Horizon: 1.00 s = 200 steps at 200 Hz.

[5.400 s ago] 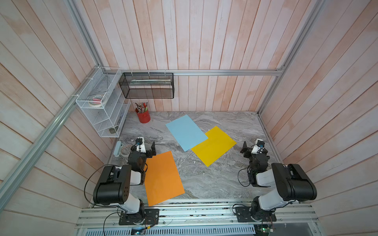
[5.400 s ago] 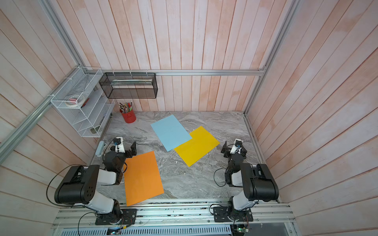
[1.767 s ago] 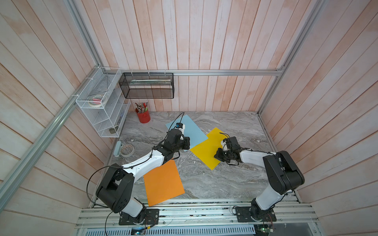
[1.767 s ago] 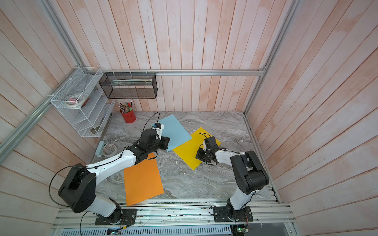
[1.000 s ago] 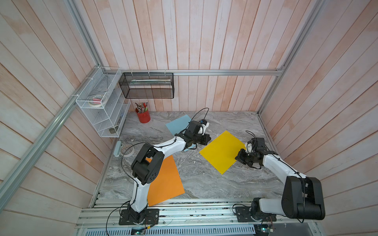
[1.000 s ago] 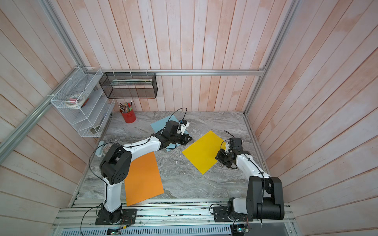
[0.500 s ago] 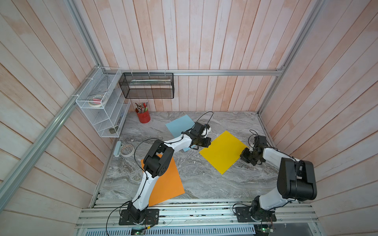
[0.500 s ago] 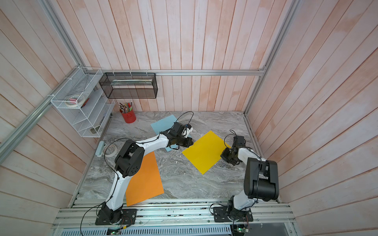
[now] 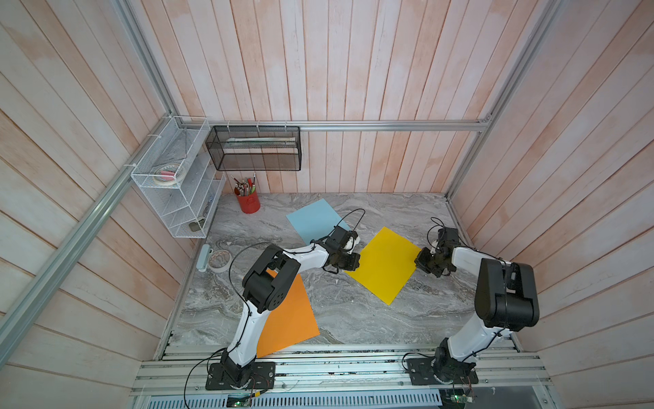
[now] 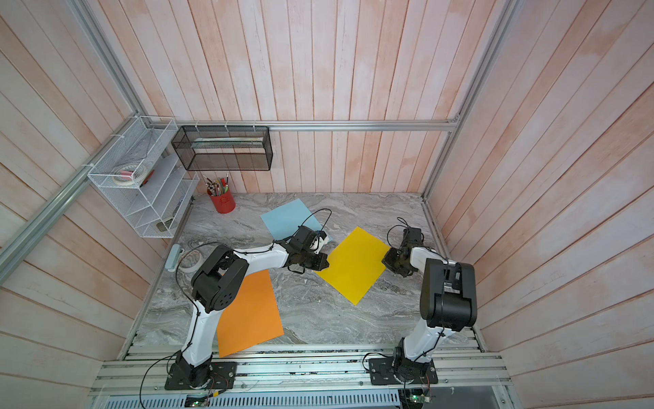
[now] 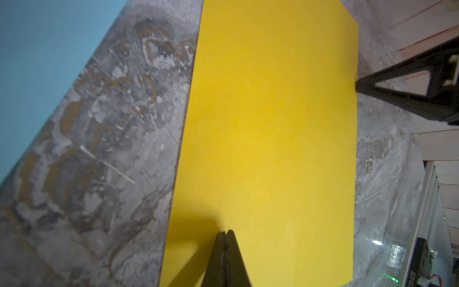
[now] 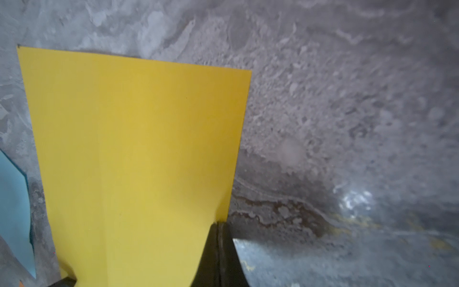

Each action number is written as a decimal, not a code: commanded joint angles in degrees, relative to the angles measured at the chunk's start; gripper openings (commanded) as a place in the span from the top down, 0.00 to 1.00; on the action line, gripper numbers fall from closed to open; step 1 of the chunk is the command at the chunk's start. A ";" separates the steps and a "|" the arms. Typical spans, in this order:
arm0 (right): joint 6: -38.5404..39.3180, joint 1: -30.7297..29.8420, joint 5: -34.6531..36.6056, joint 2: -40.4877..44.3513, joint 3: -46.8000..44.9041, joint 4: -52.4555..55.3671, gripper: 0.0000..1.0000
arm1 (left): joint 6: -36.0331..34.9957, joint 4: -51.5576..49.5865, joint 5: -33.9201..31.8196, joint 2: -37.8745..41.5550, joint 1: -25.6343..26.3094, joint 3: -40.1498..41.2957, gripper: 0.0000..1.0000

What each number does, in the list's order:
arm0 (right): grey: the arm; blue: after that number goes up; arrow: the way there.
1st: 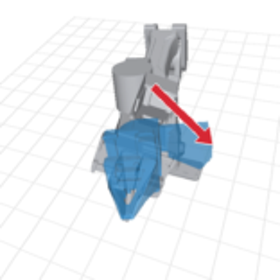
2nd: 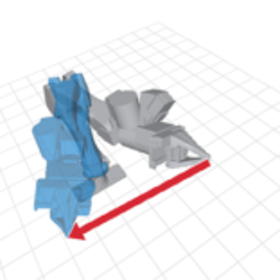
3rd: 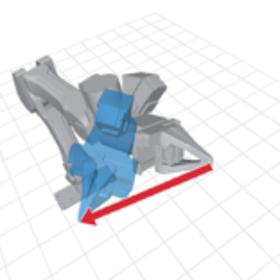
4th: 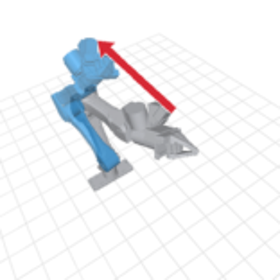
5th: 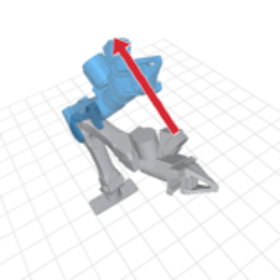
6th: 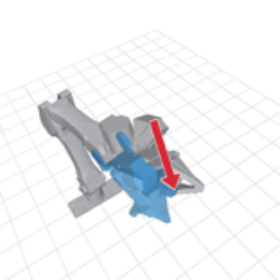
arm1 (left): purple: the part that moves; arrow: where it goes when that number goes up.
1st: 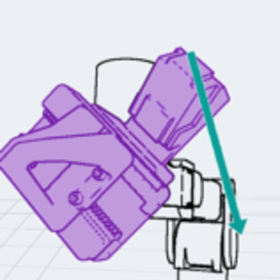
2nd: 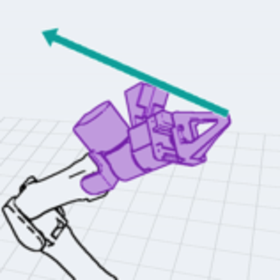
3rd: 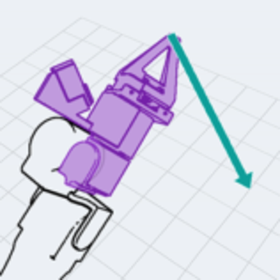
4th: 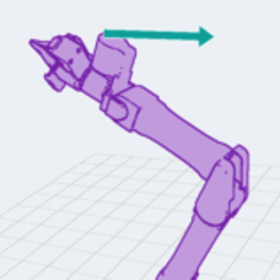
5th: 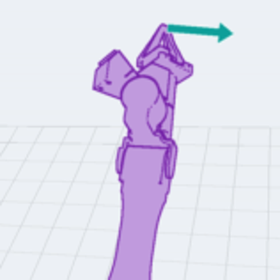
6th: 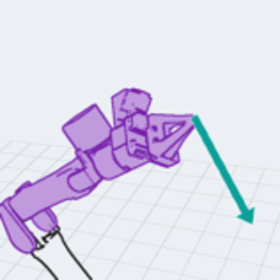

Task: Fold the rectangular paper in half along the long edge
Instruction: Adjust the paper at the center of the board.

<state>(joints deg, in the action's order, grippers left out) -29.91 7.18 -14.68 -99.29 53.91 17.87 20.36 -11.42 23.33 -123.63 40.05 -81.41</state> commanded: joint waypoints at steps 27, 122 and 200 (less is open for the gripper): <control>0.56 -1.72 -1.48 -8.07 5.11 0.68 1.00 | 3.65 1.12 0.13 6.29 2.27 8.50 1.00; 1.03 -4.54 -11.43 -1.33 4.69 -6.47 1.00 | 7.84 5.28 2.47 21.78 5.23 13.34 1.00; 1.23 -2.62 -21.60 5.34 -8.93 -12.05 0.62 | 4.81 0.06 4.35 8.16 2.57 -4.53 1.00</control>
<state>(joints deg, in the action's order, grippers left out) -29.89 4.58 -34.17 -95.22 48.84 5.87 26.57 -8.19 26.61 -110.54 42.54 -82.67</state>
